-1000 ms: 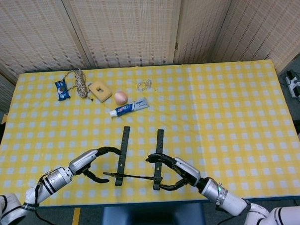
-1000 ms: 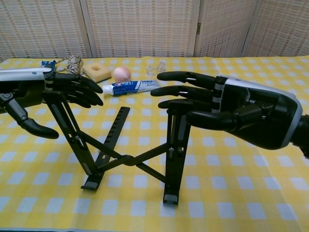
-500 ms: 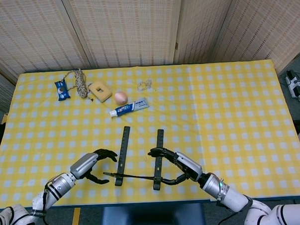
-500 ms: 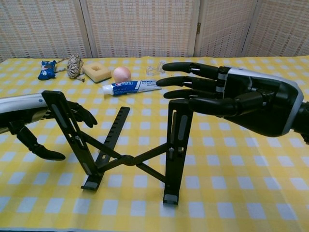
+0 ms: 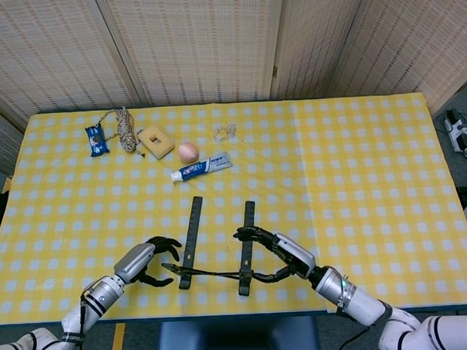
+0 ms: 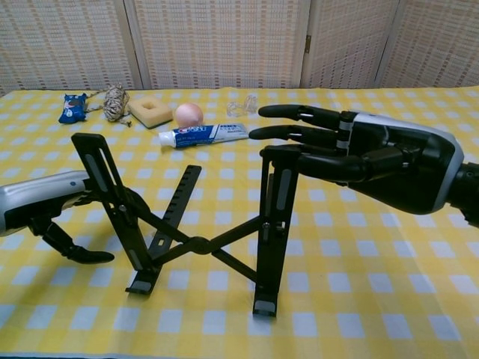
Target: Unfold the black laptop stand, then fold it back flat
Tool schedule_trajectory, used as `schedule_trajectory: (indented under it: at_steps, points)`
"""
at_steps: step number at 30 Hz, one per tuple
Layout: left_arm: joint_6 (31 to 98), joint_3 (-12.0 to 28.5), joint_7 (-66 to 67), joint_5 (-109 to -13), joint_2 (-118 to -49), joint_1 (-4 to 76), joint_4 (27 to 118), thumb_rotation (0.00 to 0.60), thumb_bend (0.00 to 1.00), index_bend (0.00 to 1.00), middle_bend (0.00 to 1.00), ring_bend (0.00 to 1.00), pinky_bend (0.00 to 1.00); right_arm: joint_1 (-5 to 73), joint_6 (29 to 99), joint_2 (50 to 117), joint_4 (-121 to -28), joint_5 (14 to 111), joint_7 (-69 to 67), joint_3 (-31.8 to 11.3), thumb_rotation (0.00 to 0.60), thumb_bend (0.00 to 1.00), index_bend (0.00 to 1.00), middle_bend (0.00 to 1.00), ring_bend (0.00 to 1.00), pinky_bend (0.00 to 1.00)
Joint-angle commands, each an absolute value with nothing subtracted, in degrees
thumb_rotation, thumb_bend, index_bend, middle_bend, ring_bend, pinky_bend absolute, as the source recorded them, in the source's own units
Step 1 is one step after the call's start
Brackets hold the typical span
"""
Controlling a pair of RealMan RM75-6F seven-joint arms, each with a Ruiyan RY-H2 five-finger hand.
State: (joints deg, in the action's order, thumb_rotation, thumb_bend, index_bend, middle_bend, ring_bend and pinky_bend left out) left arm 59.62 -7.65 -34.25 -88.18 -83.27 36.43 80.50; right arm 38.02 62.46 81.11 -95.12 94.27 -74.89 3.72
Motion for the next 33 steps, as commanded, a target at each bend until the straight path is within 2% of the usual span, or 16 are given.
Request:
schedule_trajectory:
  at_steps: [1, 18, 33]
  points:
    - [59.9, -7.4, -34.1, -88.4, -83.7, 35.9, 80.3, 0.600, 0.27, 0.47, 0.27, 0.21, 0.15, 38.0, 62.3, 81.3, -94.9, 94.3, -75.0, 3.8, 0.600, 0.30, 0.16, 0.17, 0.13, 0.03]
    - [61.5, -6.2, -34.8, -90.3, -86.2, 33.8, 78.4, 0.600, 0.32, 0.52, 0.30, 0.23, 0.15, 37.4, 63.8, 80.6, -97.4, 97.6, -72.1, 6.3, 0.600, 0.30, 0.15, 0.17, 0.12, 0.03]
    - [61.2, -5.9, -33.5, -91.1, -87.9, 33.1, 77.7, 0.600, 0.34, 0.53, 0.31, 0.23, 0.15, 37.1, 63.8, 80.9, -97.3, 97.0, -71.5, 6.7, 0.600, 0.30, 0.15, 0.17, 0.12, 0.03]
